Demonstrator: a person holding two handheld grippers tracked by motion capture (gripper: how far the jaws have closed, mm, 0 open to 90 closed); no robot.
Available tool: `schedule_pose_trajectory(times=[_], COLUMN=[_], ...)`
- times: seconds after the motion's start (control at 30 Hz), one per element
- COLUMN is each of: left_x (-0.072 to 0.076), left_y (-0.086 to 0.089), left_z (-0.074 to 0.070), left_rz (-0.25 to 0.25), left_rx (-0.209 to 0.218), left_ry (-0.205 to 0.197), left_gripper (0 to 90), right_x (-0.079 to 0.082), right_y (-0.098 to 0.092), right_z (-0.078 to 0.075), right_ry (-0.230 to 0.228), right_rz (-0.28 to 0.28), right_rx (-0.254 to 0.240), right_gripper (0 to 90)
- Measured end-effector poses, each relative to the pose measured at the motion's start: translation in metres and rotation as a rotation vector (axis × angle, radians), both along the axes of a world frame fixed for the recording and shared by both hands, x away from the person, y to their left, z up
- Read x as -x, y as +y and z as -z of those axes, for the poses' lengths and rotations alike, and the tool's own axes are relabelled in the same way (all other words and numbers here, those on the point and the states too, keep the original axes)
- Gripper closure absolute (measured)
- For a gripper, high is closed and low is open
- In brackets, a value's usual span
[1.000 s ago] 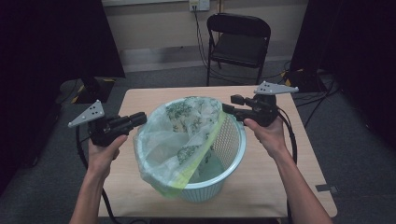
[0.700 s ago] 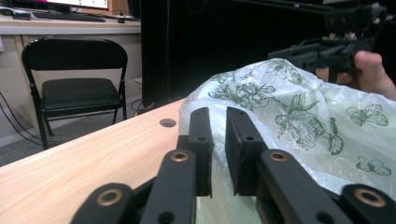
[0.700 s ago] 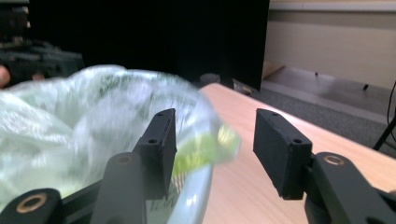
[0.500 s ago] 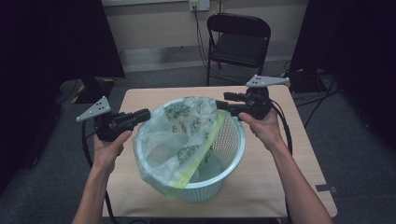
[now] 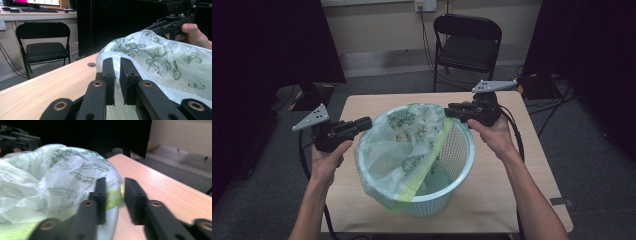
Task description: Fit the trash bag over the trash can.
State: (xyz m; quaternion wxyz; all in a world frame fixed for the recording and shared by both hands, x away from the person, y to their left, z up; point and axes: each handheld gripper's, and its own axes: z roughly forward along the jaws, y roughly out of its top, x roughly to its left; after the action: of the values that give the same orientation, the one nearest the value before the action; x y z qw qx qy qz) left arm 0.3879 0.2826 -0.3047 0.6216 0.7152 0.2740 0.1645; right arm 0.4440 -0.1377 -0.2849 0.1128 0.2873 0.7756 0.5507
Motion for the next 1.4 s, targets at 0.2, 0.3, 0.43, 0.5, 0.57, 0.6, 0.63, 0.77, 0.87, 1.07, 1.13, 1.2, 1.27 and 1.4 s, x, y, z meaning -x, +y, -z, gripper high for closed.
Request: schedule_pose_trajectory(times=[0.2, 0.3, 0.43, 0.5, 0.57, 0.6, 0.63, 0.77, 0.87, 1.07, 1.13, 1.2, 1.27, 1.4], left_x=[0.002, 0.004, 0.006, 0.008, 0.010, 0.013, 0.016, 0.026, 0.028, 0.004, -0.009, -0.019, -0.028, -0.030], left_y=[0.000, 0.001, 0.002, 0.001, 0.002, 0.002, 0.003, 0.006, 0.007, 0.002, -0.005, -0.011, -0.015, -0.018], left_z=[0.001, 0.001, 0.001, 0.001, 0.001, 0.001, 0.001, 0.000, -0.001, -0.006, -0.006, -0.006, -0.005, -0.005], left_rz=[-0.006, -0.006, -0.009, -0.008, -0.010, -0.011, -0.008, 0.000, 0.004, -0.021, -0.017, -0.015, 0.006, 0.038], left_rx=[0.003, 0.002, -0.001, -0.001, -0.002, -0.004, -0.007, -0.015, -0.024, 0.023, 0.004, 0.005, 0.037, 0.014], left_ry=[-0.006, -0.009, -0.015, -0.019, -0.020, -0.024, -0.026, -0.031, -0.026, -0.013, 0.010, 0.017, 0.023, 0.031], left_gripper=[83.8, 84.3, 85.6, 86.1, 86.8, 86.8, 86.9, 88.0, 85.7, 64.5, 58.2, 51.8, 52.5, 71.6], right_x=[0.013, 0.020, 0.033, 0.037, 0.038, 0.039, 0.040, 0.042, 0.040, 0.030, 0.025, 0.020, 0.012, 0.001], right_y=[-0.006, -0.012, -0.025, -0.032, -0.036, -0.036, -0.037, -0.039, -0.037, -0.031, -0.028, -0.026, -0.020, -0.014], right_z=[-0.005, -0.004, 0.007, 0.014, 0.023, 0.026, 0.030, 0.044, 0.050, 0.045, 0.043, 0.043, 0.042, 0.042], right_ry=[-0.080, -0.091, -0.108, -0.104, -0.088, -0.084, -0.079, -0.060, -0.047, -0.061, -0.064, -0.063, -0.065, -0.061], right_rz=[0.030, 0.055, 0.105, 0.112, 0.121, 0.126, 0.126, 0.117, 0.108, 0.095, 0.089, 0.088, 0.086, 0.079], right_rx=[-0.033, -0.032, -0.044, -0.073, -0.072, -0.067, -0.066, -0.067, -0.069, -0.057, -0.048, -0.053, -0.058, -0.057], right_gripper=[90.0, 90.0, 90.0, 90.0, 90.0, 90.0, 90.0, 90.0, 90.0, 90.0, 90.0, 90.0, 90.0, 90.0])
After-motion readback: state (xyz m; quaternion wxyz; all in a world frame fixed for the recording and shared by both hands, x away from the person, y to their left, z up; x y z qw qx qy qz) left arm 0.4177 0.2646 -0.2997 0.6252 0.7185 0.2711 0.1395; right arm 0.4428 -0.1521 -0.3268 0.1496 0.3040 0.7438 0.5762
